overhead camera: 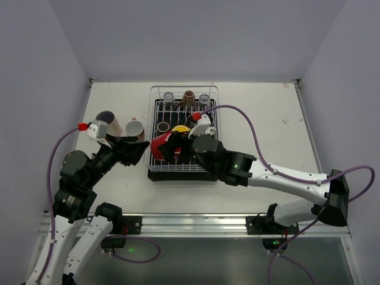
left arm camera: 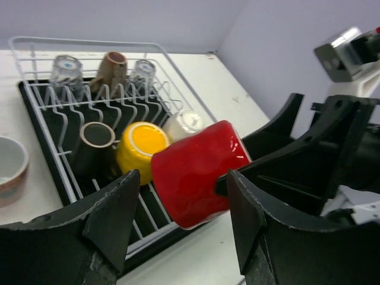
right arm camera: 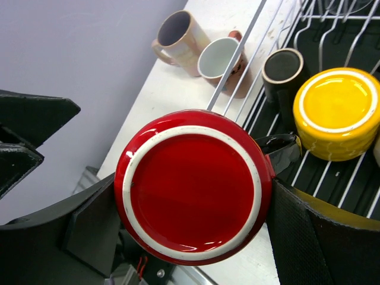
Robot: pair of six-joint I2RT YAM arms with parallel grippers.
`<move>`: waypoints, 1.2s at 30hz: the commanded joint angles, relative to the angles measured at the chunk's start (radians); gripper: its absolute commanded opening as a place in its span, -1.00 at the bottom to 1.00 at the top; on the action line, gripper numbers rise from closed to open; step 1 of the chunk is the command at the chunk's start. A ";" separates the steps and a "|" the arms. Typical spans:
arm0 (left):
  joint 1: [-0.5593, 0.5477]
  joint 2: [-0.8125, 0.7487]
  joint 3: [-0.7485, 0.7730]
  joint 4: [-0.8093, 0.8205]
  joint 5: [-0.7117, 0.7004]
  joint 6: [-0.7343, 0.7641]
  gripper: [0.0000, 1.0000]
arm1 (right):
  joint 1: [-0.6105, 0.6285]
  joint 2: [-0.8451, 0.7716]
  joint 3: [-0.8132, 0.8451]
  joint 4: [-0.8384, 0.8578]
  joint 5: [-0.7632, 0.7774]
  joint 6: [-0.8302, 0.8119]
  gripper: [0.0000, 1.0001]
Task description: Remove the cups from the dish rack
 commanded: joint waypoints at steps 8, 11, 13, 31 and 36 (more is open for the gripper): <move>-0.005 -0.035 -0.096 0.206 0.316 -0.377 0.11 | -0.017 -0.241 -0.200 0.437 -0.224 0.058 -0.40; -0.005 -0.032 -0.106 0.237 0.362 -0.428 0.10 | -0.022 -0.276 -0.239 0.500 -0.270 0.078 -0.42; -0.005 -0.035 -0.111 0.251 0.382 -0.465 0.10 | -0.026 -0.290 -0.265 0.543 -0.284 0.087 -0.43; -0.005 -0.020 0.151 -0.086 0.145 -0.298 0.68 | -0.043 -0.375 -0.354 0.619 -0.361 0.130 -0.49; -0.020 0.002 0.132 -0.125 0.196 -0.298 0.52 | -0.056 -0.384 -0.332 0.619 -0.350 0.112 -0.49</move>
